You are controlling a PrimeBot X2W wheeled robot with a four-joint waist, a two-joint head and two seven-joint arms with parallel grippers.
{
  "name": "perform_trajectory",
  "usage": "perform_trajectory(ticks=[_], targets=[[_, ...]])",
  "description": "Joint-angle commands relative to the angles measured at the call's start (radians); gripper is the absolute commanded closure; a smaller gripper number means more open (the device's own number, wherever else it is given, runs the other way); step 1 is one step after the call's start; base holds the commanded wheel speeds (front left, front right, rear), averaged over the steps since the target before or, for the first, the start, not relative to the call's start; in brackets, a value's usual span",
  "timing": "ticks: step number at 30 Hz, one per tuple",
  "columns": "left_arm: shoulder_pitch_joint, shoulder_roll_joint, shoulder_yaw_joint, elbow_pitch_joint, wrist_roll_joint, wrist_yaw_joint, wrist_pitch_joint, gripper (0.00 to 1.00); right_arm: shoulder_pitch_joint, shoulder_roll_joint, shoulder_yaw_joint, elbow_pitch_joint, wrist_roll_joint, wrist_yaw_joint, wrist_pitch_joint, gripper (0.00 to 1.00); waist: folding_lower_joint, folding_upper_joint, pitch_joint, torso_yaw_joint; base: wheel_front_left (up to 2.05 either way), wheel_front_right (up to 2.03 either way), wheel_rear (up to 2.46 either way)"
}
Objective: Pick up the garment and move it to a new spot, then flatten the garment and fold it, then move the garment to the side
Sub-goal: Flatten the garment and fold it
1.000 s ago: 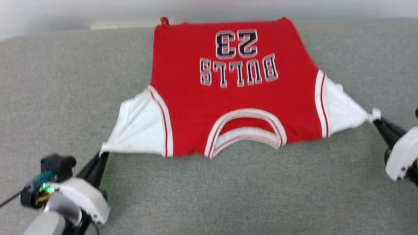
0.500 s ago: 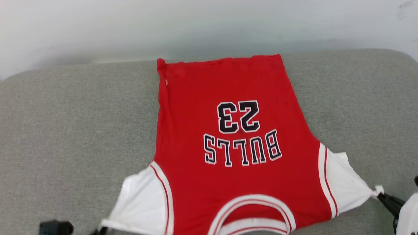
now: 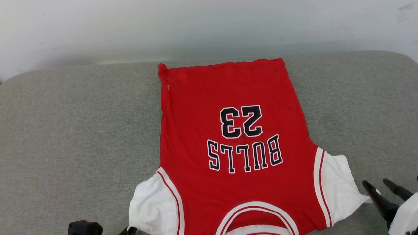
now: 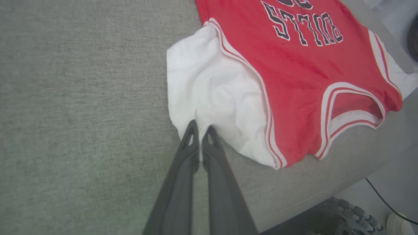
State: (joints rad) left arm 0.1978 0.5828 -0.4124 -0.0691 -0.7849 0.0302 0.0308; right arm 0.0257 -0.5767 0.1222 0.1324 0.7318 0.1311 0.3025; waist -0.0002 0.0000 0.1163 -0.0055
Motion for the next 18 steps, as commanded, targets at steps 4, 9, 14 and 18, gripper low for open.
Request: perform_trajectory(ticks=[4,9,14,18], targets=[[-0.019,-0.014,-0.006,-0.034,0.015,0.007,-0.014,1.00,-0.024,0.031,-0.034,-0.068,-0.041,-0.001,-0.076,0.00,0.0002,0.0000,-0.005,0.006,0.00,0.00,0.00],[-0.023,-0.036,-0.015,-0.071,0.021,0.010,-0.036,1.00,-0.042,0.085,-0.077,-0.120,-0.084,-0.001,-0.155,0.00,0.0002,0.0000,-0.011,0.023,0.00,0.00,0.00],[-0.058,-0.049,-0.032,-0.081,0.042,0.000,-0.043,1.00,-0.096,0.153,-0.128,-0.111,-0.141,-0.001,-0.193,0.00,0.0002,0.0000,0.006,0.052,0.00,0.00,0.00],[-0.088,-0.065,-0.054,-0.097,0.061,-0.003,-0.039,1.00,-0.179,0.177,-0.132,-0.086,-0.189,-0.001,-0.133,0.00,0.0002,0.0000,0.052,0.081,0.00,0.00,0.00]])
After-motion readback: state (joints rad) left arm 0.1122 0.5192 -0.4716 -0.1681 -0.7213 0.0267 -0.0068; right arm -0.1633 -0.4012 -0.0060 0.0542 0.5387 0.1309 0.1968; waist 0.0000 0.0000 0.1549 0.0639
